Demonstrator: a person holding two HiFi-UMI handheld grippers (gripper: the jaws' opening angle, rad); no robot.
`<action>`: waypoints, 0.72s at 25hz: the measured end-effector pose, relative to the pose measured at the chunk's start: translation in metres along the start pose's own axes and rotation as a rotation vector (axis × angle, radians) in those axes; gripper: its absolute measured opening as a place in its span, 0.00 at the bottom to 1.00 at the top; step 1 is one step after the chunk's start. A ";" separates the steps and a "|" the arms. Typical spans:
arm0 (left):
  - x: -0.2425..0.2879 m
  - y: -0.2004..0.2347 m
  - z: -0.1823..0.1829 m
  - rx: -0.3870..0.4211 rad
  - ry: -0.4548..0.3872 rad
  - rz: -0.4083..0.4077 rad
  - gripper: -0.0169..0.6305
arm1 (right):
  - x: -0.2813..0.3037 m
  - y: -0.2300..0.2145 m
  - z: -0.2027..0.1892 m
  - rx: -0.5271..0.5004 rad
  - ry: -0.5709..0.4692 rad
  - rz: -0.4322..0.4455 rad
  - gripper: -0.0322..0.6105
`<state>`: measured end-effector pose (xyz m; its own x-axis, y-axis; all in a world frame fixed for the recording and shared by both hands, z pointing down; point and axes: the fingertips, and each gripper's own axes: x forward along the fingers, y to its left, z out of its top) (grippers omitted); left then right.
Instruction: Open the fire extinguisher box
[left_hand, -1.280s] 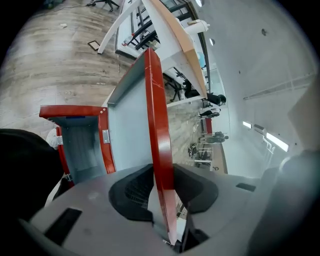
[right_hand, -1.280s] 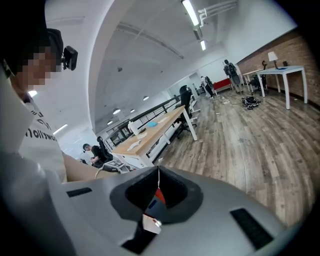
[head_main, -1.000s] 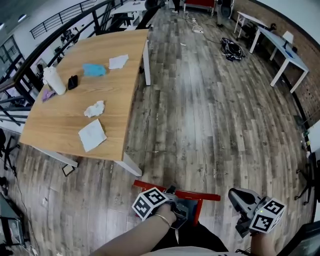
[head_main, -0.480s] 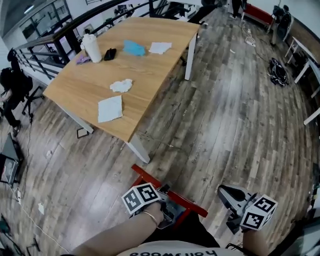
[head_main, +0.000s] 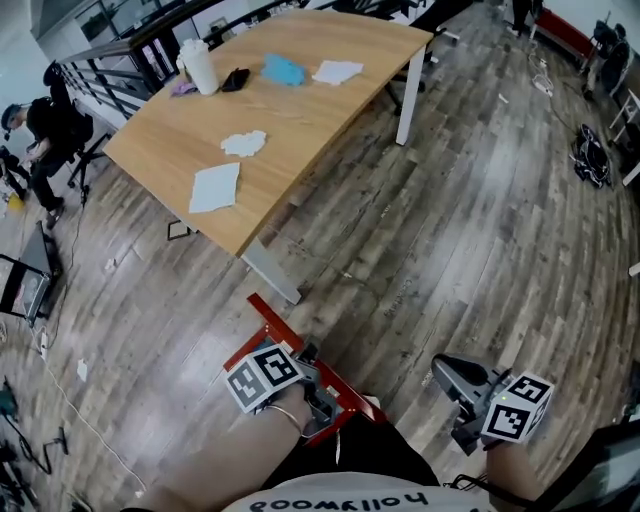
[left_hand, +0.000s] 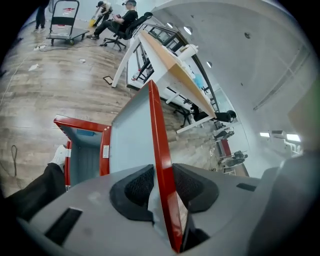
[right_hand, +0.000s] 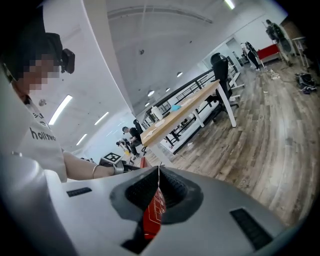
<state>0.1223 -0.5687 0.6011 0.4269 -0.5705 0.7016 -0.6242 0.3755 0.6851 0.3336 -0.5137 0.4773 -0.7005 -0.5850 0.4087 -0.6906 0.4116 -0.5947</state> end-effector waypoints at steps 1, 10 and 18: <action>0.003 -0.002 0.000 -0.004 -0.015 0.008 0.21 | -0.002 -0.005 0.001 0.000 0.001 0.001 0.07; 0.029 -0.013 -0.002 0.004 -0.079 0.062 0.22 | -0.030 -0.039 -0.003 0.023 -0.030 -0.018 0.07; 0.054 -0.019 -0.004 0.032 -0.091 0.096 0.24 | -0.043 -0.053 -0.011 0.056 -0.054 -0.014 0.07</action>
<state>0.1594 -0.6037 0.6263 0.3043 -0.5972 0.7422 -0.6804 0.4090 0.6081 0.3985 -0.5026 0.4992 -0.6792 -0.6276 0.3805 -0.6882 0.3646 -0.6273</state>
